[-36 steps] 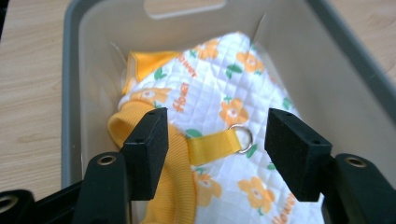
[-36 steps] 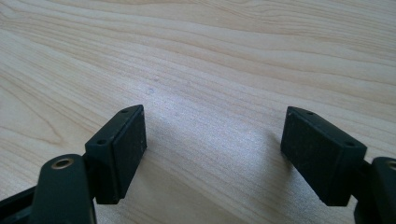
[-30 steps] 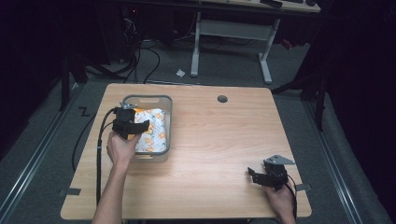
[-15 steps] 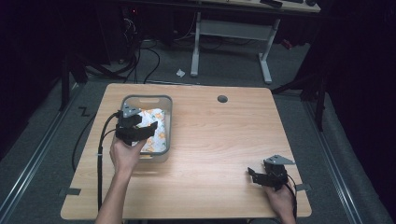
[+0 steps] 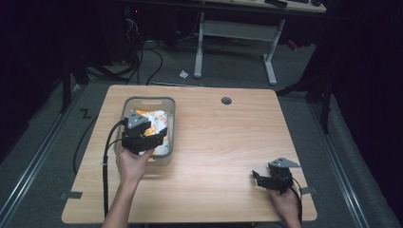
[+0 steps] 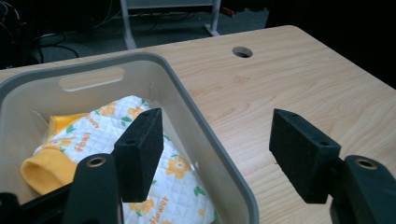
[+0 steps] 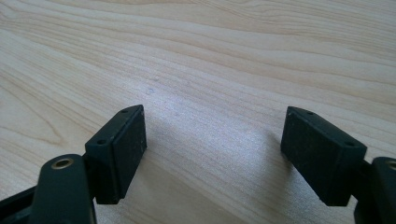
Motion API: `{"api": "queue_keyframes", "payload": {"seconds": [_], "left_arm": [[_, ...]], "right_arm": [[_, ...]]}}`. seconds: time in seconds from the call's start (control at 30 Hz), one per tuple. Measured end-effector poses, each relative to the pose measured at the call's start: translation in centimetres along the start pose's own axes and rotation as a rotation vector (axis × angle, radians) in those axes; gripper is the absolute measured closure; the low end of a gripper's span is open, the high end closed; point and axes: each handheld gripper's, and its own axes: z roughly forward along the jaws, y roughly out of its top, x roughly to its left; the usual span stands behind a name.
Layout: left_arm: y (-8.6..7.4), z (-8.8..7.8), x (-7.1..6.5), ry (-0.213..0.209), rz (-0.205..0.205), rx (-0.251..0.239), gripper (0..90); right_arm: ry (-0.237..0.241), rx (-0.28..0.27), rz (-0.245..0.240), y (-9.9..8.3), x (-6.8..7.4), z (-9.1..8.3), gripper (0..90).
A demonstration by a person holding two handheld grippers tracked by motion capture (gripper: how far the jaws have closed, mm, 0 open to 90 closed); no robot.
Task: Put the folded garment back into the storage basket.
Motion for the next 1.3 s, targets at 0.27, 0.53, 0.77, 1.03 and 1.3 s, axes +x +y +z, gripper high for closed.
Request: {"api": "queue_keyframes", "payload": {"seconds": [0.27,0.53,0.77,1.03,1.3], "left_arm": [[-0.3,-0.6,-1.0,-0.020,0.011,-0.017,34.6],[-0.5,-1.3,-2.2,-0.047,0.027,-0.032,34.1],[-0.7,-1.5,-2.9,-0.066,0.032,-0.032,33.6],[-1.1,-1.7,-3.9,-0.089,0.042,-0.035,33.4],[-1.4,-1.7,-4.9,-0.112,0.052,-0.027,33.4]], "right_arm": [[0.001,0.000,0.000,0.0,0.0,0.0,22.7],[0.000,0.000,0.000,0.0,0.0,0.0,22.7],[0.000,0.000,0.000,0.0,0.0,0.0,22.7],[0.000,0.000,0.000,0.0,0.0,0.0,22.7],[0.000,0.000,0.000,0.0,0.0,0.0,22.7]]}}
